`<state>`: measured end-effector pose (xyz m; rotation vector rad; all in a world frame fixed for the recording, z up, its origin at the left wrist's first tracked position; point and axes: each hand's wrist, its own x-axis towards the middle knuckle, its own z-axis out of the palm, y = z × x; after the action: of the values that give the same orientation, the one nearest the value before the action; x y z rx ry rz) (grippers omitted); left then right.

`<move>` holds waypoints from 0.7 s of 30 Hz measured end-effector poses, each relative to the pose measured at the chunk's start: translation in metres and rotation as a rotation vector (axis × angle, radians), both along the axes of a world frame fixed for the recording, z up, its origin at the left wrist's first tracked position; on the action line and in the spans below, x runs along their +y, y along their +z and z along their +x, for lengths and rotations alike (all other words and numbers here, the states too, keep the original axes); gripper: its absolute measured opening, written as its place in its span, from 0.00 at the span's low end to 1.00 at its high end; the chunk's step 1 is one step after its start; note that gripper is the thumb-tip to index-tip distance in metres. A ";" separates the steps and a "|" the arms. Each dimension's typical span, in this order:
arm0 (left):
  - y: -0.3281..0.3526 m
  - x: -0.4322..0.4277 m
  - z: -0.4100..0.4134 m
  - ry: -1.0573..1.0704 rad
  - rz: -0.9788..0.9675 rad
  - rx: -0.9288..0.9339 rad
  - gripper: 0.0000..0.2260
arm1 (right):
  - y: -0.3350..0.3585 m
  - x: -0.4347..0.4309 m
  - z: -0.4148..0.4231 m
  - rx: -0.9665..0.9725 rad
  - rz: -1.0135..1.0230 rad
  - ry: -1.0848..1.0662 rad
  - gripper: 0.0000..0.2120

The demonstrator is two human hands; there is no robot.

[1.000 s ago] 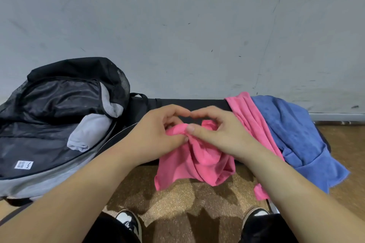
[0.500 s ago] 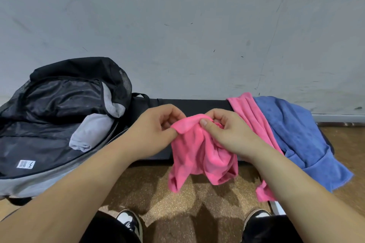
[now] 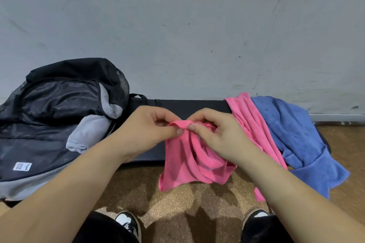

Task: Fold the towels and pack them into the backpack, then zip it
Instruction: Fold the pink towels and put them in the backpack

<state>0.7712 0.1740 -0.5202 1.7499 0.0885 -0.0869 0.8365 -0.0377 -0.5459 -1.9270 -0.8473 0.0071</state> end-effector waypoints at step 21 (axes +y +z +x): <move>-0.002 -0.005 0.005 0.142 -0.249 0.070 0.11 | 0.012 -0.006 0.002 0.257 -0.040 0.171 0.07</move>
<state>0.7760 0.1687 -0.5218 1.4872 0.2428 -0.0524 0.8381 -0.0435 -0.5336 -1.8371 -0.8390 0.3687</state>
